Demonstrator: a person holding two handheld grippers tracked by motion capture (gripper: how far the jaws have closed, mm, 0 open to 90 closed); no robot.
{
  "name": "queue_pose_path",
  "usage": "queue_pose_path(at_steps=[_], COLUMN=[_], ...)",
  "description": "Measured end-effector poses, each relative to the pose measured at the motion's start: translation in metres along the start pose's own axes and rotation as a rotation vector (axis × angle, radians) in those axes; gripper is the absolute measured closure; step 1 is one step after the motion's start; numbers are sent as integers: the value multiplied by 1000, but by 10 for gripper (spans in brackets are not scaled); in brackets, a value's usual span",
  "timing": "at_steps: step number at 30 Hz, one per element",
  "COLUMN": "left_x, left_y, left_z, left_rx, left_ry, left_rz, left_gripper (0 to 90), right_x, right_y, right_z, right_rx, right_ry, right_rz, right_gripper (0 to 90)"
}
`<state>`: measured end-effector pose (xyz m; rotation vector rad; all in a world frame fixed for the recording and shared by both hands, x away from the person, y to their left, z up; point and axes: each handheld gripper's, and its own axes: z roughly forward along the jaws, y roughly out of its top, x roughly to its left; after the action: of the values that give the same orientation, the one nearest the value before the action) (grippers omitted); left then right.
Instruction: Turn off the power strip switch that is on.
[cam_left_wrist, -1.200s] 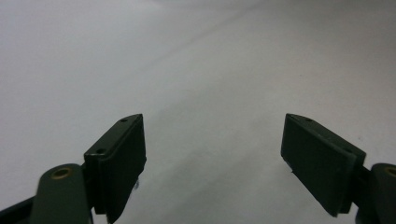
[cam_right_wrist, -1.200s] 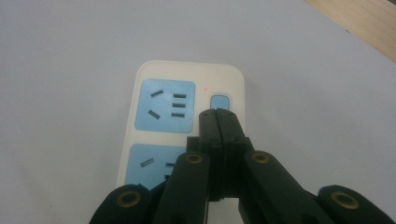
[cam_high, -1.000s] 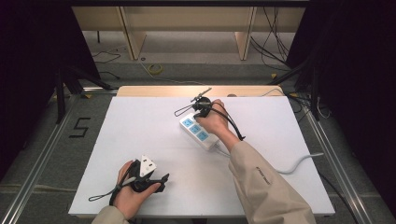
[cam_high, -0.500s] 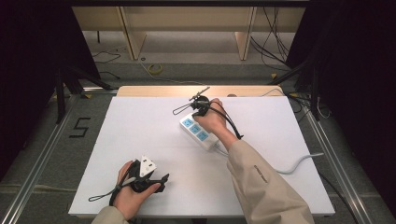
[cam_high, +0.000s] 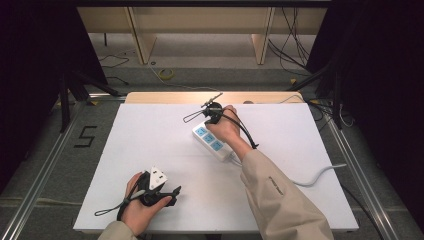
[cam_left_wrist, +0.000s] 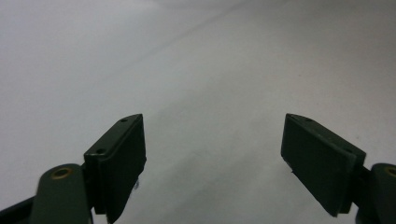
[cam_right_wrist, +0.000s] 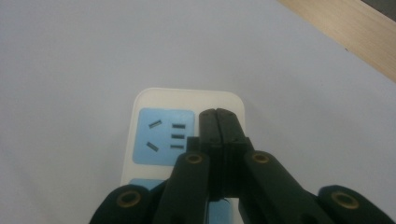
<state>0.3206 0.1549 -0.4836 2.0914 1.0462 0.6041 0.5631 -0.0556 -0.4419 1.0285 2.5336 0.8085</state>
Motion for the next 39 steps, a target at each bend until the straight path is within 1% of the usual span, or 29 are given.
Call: queue_pose_path(at_steps=[15,27,36,39], left_x=[0,0,1,0], left_y=[0,1,1,1], left_z=[0,0,-1,0], left_rx=[0,-3,0,1], left_ry=[1,3,5,5], left_rz=[0,-5,0,1], left_gripper=[218,217,217,217], right_x=[-1,0,-1,0], right_y=[0,0,-1,0], right_z=[6,9,9,9], right_rx=[4,8,14,19], right_ry=[-16,-22,-17,-22], right_rz=[20,21,27,22], right_gripper=[900,900,900,900])
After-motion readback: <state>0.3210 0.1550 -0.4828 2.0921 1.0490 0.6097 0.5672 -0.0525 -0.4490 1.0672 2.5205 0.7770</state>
